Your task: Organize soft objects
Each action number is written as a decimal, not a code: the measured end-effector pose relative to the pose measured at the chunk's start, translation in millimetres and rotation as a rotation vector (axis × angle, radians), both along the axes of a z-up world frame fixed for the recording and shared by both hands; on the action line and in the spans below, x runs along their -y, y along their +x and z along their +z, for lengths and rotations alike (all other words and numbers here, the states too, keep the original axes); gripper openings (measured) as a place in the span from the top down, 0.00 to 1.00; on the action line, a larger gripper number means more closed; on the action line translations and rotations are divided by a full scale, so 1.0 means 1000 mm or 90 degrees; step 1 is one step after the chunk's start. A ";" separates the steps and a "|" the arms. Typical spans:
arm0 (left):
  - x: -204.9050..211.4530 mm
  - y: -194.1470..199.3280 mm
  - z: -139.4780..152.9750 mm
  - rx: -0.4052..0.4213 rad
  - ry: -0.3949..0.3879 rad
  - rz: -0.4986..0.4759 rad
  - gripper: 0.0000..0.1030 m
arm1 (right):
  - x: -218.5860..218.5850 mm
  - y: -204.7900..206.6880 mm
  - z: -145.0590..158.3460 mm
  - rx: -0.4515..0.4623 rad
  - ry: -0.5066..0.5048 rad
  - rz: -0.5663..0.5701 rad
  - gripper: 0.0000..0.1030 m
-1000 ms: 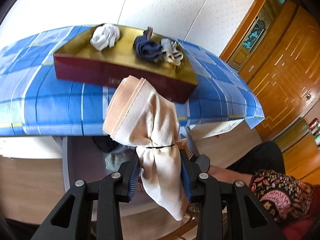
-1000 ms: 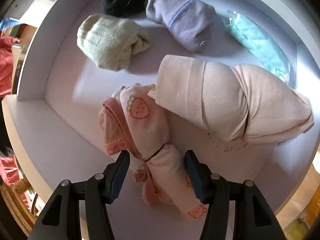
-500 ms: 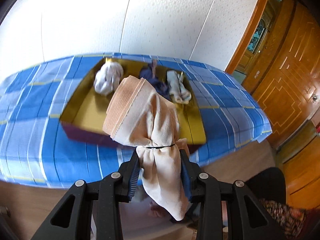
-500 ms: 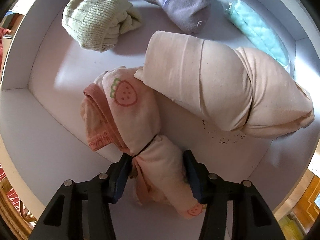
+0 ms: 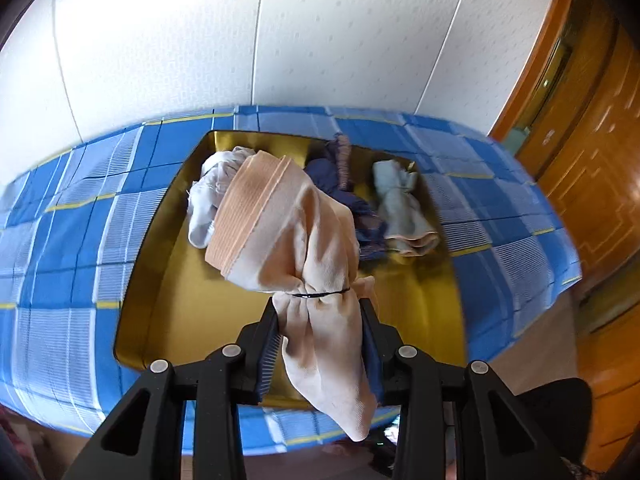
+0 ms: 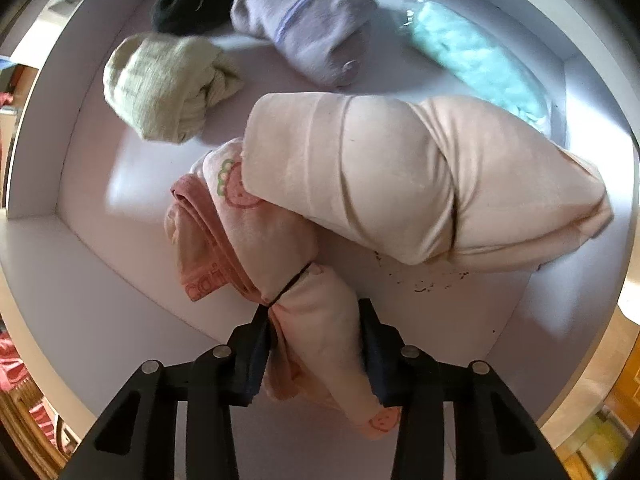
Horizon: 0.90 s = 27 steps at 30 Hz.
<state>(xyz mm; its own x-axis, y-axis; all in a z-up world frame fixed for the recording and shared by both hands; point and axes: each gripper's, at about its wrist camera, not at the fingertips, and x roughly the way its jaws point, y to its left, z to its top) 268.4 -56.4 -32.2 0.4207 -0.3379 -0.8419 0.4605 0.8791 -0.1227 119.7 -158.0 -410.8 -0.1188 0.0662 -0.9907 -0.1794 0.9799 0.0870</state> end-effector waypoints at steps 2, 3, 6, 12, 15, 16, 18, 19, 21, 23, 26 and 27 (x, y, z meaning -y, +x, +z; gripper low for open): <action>0.004 0.012 -0.005 -0.003 0.029 0.000 0.64 | 0.002 -0.003 -0.001 0.000 0.006 -0.010 0.62; 0.006 0.018 -0.009 -0.007 0.040 -0.003 0.64 | 0.002 -0.002 -0.001 0.000 0.008 -0.012 0.62; 0.015 0.035 -0.018 -0.012 0.079 -0.009 0.64 | 0.008 -0.004 -0.001 -0.001 0.019 -0.026 0.63; 0.038 0.063 -0.030 -0.012 0.137 -0.036 0.64 | 0.024 -0.007 0.000 -0.009 0.064 -0.066 0.63; 0.050 0.075 -0.035 -0.010 0.155 -0.049 0.64 | 0.040 -0.006 0.001 -0.016 0.081 -0.081 0.63; 0.053 0.079 -0.036 -0.009 0.161 -0.051 0.64 | 0.043 -0.005 0.003 -0.017 0.087 -0.086 0.63; 0.057 0.087 -0.039 -0.011 0.166 -0.049 0.63 | 0.050 0.001 0.000 -0.017 0.097 -0.091 0.63; 0.059 0.091 -0.041 -0.012 0.169 -0.045 0.63 | 0.053 0.002 0.003 -0.015 0.101 -0.095 0.63; 0.062 0.098 -0.045 -0.016 0.171 -0.042 0.63 | 0.058 0.002 0.006 -0.013 0.109 -0.101 0.63; 0.066 0.106 -0.047 -0.013 0.181 -0.038 0.62 | 0.065 0.001 0.007 -0.013 0.120 -0.112 0.63; 0.070 0.116 -0.049 0.003 0.196 -0.032 0.61 | 0.074 -0.001 0.008 -0.017 0.136 -0.130 0.63; 0.071 0.118 -0.049 0.009 0.197 -0.025 0.60 | 0.076 -0.002 0.007 -0.017 0.138 -0.134 0.63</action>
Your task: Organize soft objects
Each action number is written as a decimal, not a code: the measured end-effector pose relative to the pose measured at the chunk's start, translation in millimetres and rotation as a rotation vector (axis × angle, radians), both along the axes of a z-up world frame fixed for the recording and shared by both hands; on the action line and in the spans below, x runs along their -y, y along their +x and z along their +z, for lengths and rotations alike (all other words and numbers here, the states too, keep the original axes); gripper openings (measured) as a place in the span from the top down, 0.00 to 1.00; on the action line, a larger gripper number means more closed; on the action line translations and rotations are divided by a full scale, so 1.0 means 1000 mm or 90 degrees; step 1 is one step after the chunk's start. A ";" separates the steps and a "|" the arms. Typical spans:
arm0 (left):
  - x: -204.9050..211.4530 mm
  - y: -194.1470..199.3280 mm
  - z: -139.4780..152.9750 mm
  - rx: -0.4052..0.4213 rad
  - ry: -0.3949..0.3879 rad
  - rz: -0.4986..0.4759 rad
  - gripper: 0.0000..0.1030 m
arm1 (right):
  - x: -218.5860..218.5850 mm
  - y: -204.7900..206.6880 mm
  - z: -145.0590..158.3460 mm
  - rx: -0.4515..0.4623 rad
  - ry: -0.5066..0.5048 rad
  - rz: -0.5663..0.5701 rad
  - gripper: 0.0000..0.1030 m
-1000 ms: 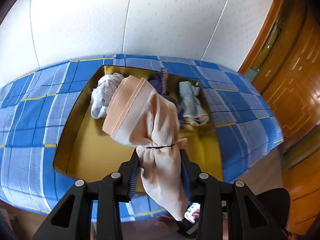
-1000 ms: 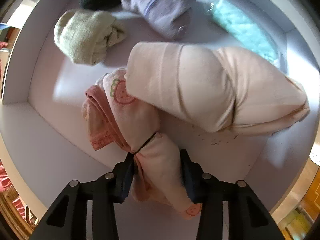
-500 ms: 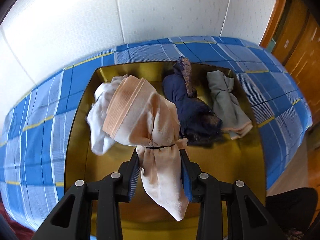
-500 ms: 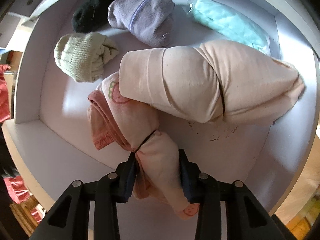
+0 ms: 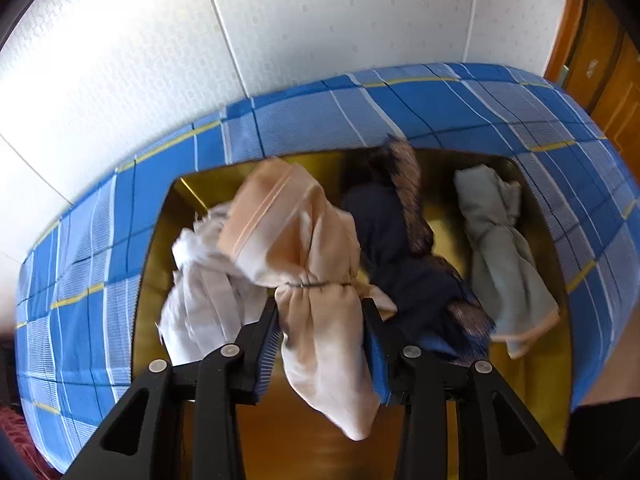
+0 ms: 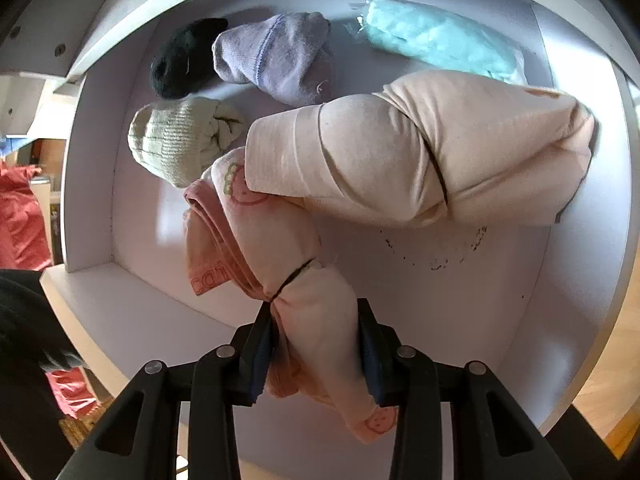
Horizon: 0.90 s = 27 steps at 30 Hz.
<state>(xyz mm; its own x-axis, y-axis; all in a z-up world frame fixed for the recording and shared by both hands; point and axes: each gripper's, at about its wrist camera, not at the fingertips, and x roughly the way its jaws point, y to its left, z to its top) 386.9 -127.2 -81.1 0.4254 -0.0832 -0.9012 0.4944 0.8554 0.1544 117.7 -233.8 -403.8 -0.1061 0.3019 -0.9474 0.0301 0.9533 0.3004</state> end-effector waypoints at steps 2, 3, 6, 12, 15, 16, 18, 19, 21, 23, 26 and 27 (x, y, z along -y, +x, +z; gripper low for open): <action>-0.001 0.004 0.003 0.012 -0.015 0.014 0.47 | 0.007 0.000 0.000 -0.001 0.004 -0.006 0.63; -0.003 0.003 0.006 0.017 -0.035 0.022 0.43 | 0.010 0.000 0.000 -0.001 0.005 -0.008 0.63; -0.010 -0.002 0.012 0.033 -0.065 0.033 0.40 | 0.019 -0.002 0.001 0.000 0.008 -0.015 0.63; -0.030 -0.020 0.014 0.046 -0.074 0.059 0.40 | 0.024 -0.003 0.004 0.004 0.003 -0.015 0.63; -0.038 -0.028 0.014 0.043 -0.078 0.072 0.40 | 0.030 -0.005 0.004 0.004 0.003 -0.019 0.63; -0.040 -0.030 0.014 0.045 -0.077 0.077 0.40 | 0.030 -0.006 0.005 0.002 0.005 -0.022 0.63; -0.045 -0.037 0.016 0.050 -0.082 0.080 0.39 | 0.033 -0.008 0.006 0.000 0.005 -0.027 0.63; -0.047 -0.040 0.016 0.051 -0.082 0.081 0.38 | 0.036 -0.009 0.006 0.000 0.005 -0.029 0.63; -0.050 -0.048 0.019 0.062 -0.076 0.085 0.38 | 0.040 -0.010 0.009 0.002 0.004 -0.031 0.63; -0.053 -0.056 0.022 0.074 -0.073 0.085 0.38 | 0.040 -0.012 0.011 0.005 0.001 -0.033 0.63; -0.059 -0.072 0.026 0.097 -0.061 0.084 0.38 | 0.036 -0.014 0.015 0.007 -0.003 -0.035 0.63; -0.061 -0.078 0.028 0.105 -0.057 0.085 0.38 | 0.034 -0.015 0.017 0.008 -0.003 -0.036 0.63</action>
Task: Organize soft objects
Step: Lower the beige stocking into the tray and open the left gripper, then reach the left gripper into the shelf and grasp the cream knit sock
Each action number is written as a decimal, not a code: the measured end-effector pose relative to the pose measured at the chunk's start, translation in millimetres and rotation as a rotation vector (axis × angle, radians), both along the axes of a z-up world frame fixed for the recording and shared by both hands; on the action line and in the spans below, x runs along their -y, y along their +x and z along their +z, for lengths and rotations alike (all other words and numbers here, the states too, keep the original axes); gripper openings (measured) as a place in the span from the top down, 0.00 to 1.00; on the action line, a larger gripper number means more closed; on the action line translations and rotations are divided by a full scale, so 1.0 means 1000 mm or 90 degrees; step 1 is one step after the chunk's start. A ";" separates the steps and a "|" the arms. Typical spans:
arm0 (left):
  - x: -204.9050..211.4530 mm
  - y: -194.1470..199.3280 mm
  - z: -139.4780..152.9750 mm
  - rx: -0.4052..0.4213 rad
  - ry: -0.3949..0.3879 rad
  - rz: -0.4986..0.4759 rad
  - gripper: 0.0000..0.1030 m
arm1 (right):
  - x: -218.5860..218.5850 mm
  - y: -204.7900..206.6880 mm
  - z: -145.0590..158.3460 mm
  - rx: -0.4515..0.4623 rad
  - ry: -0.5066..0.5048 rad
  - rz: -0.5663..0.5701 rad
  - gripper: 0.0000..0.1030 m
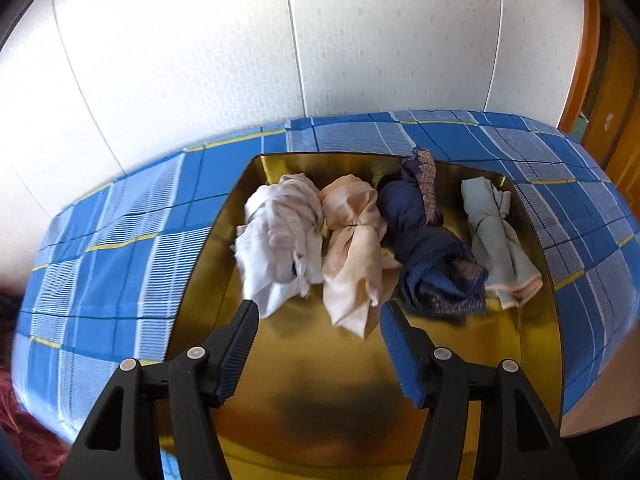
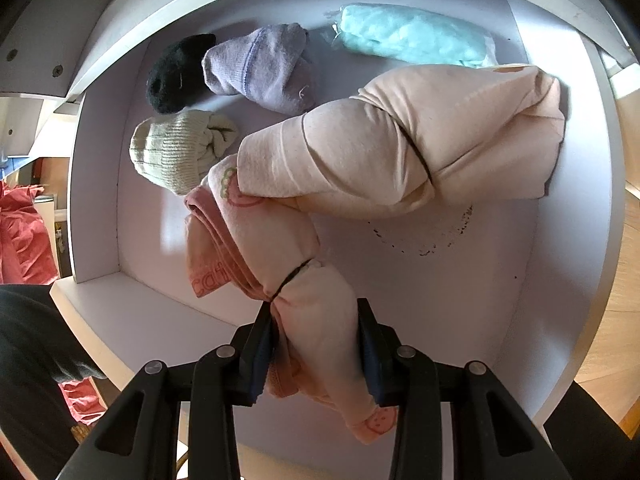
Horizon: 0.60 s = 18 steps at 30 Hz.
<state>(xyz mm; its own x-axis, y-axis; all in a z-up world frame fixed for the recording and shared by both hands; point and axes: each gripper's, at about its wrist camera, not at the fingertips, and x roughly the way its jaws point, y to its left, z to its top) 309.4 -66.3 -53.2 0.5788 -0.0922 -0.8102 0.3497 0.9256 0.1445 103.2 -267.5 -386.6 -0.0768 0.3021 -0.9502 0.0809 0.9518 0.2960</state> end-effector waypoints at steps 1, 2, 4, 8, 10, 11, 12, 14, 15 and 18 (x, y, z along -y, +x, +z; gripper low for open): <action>-0.002 -0.006 0.002 0.006 0.001 0.003 0.38 | 0.000 -0.001 0.002 0.001 0.000 -0.001 0.63; -0.004 -0.010 0.002 0.011 0.000 0.007 0.38 | 0.000 -0.002 0.003 0.002 -0.001 -0.002 0.63; -0.007 -0.022 0.004 0.020 0.001 0.011 0.38 | 0.000 -0.004 0.010 0.005 -0.004 -0.004 0.63; -0.010 -0.050 0.004 0.035 0.002 0.002 0.36 | -0.003 -0.004 0.014 0.010 -0.007 -0.009 0.63; -0.012 -0.064 0.002 0.038 0.002 -0.006 0.34 | -0.005 -0.006 0.017 0.014 -0.010 -0.009 0.63; -0.013 -0.074 0.000 0.039 0.001 -0.012 0.34 | -0.005 -0.007 0.019 0.016 -0.012 -0.009 0.63; -0.012 -0.079 -0.001 0.038 0.000 -0.014 0.33 | -0.005 -0.008 0.020 0.017 -0.013 -0.009 0.63; -0.013 -0.091 -0.005 0.031 -0.008 -0.019 0.33 | -0.006 -0.009 0.022 0.021 -0.017 -0.011 0.63; -0.014 -0.097 -0.008 0.027 -0.011 -0.020 0.33 | -0.006 -0.010 0.024 0.022 -0.018 -0.012 0.63; -0.017 -0.115 -0.016 0.027 -0.016 -0.020 0.32 | -0.005 -0.013 0.029 0.028 -0.020 -0.016 0.63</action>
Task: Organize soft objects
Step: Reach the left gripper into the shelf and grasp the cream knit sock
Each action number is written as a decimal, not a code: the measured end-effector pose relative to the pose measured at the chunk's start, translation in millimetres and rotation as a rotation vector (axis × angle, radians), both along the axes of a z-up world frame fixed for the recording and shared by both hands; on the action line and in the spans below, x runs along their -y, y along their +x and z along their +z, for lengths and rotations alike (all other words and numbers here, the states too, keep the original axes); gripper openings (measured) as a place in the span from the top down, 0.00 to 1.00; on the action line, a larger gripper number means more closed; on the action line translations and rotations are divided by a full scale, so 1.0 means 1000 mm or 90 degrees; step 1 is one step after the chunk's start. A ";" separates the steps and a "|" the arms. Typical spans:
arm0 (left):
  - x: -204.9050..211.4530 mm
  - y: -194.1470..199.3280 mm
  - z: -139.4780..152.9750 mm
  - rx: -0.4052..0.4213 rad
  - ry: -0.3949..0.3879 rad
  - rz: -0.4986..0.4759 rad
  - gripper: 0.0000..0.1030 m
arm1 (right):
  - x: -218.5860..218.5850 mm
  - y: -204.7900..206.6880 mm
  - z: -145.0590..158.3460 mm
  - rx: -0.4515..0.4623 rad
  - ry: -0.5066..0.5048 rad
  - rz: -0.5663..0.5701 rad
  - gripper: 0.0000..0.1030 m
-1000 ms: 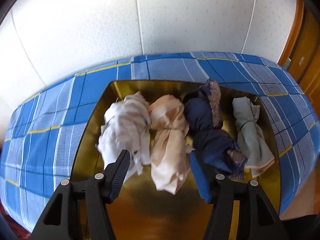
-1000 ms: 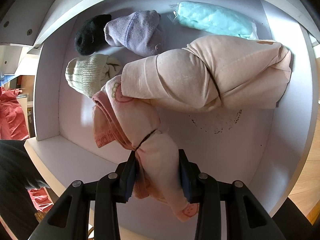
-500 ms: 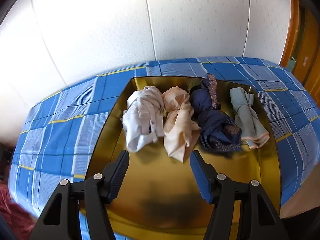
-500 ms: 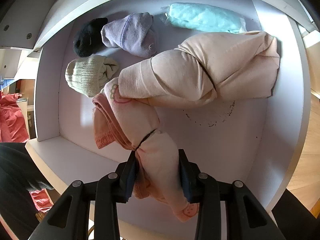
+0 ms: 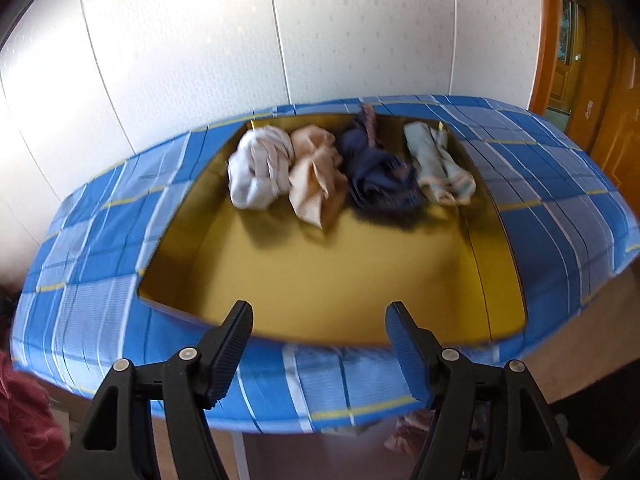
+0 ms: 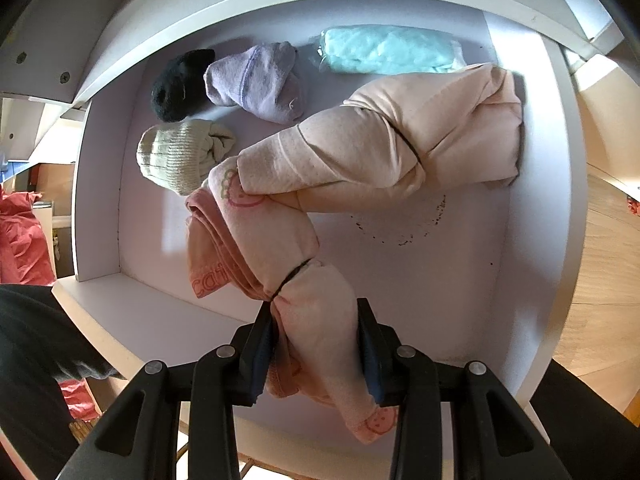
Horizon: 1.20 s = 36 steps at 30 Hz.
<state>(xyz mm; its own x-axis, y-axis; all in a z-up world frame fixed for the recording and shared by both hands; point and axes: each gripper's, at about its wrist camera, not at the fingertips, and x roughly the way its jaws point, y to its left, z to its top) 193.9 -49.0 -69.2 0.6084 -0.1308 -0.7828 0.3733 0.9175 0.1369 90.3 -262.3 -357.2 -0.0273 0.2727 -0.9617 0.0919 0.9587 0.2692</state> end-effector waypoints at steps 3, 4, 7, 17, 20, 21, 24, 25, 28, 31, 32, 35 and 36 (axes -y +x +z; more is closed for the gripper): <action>-0.004 -0.016 0.001 0.015 -0.019 0.004 0.26 | 0.003 -0.003 0.005 0.004 -0.001 -0.004 0.63; -0.005 -0.019 0.000 0.009 -0.023 0.001 0.26 | 0.003 -0.004 0.006 0.005 -0.001 -0.005 0.63; -0.007 -0.033 -0.002 0.017 -0.027 -0.009 0.26 | 0.002 -0.005 0.007 0.008 -0.002 -0.009 0.63; -0.028 -0.069 -0.050 -0.042 -0.036 -0.014 0.21 | 0.010 -0.014 0.017 0.017 0.002 -0.029 0.63; -0.034 -0.070 -0.086 -0.111 -0.034 0.003 0.21 | 0.013 -0.015 0.020 0.019 0.003 -0.033 0.63; -0.036 -0.070 -0.100 -0.142 -0.035 0.012 0.21 | 0.013 -0.015 0.020 0.019 0.004 -0.034 0.63; -0.041 -0.067 -0.139 -0.219 -0.032 0.033 0.21 | 0.017 -0.017 0.021 0.019 0.008 -0.041 0.63; -0.041 -0.067 -0.151 -0.242 -0.025 0.038 0.21 | 0.018 -0.018 0.021 0.019 0.010 -0.043 0.63; -0.042 -0.063 -0.182 -0.296 -0.010 0.054 0.21 | 0.020 -0.018 0.020 0.017 0.011 -0.045 0.63; -0.045 -0.056 -0.204 -0.339 -0.027 0.082 0.21 | 0.021 -0.018 0.019 0.016 0.010 -0.040 0.63; -0.046 -0.053 -0.210 -0.345 -0.029 0.091 0.21 | 0.019 -0.017 0.019 0.016 0.010 -0.037 0.63; -0.043 -0.046 -0.230 -0.347 -0.005 0.102 0.21 | 0.013 -0.016 0.016 0.017 0.005 -0.021 0.63; -0.043 -0.043 -0.238 -0.353 0.000 0.106 0.21 | 0.011 -0.016 0.015 0.016 0.003 -0.017 0.63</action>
<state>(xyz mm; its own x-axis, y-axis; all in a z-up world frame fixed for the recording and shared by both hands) 150.9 -6.3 -307.0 0.1198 -0.0687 -0.9904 0.2396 0.9701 -0.0383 74.5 -273.0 -342.5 0.0043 0.2779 -0.9606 0.1099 0.9547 0.2766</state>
